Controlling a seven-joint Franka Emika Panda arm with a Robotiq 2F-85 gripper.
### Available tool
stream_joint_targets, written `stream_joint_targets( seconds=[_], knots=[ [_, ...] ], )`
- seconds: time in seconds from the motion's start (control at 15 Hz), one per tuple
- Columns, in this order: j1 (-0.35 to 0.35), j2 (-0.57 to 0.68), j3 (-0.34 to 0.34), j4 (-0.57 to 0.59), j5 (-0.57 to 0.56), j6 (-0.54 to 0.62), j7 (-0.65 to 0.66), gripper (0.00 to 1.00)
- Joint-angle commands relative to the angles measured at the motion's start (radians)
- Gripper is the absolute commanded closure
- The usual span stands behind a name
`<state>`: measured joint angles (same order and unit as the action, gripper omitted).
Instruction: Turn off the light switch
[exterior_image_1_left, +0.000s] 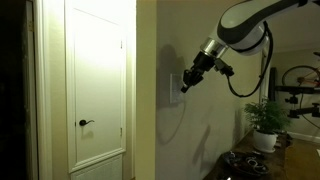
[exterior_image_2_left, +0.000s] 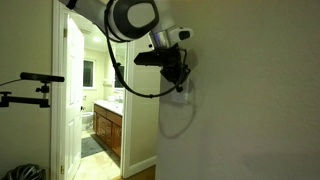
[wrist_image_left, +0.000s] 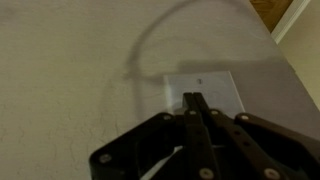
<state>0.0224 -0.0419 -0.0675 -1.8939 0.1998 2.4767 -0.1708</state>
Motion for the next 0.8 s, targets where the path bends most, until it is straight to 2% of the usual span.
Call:
stream_joint_targets(
  seconds=[0.0, 0.73],
  knots=[
    [-0.010, 0.015, 0.020, 0.025, 0.012, 0.014, 0.023, 0.96],
    [-0.012, -0.024, 0.029, 0.001, -0.025, 0.000, 0.052, 0.95]
  ],
)
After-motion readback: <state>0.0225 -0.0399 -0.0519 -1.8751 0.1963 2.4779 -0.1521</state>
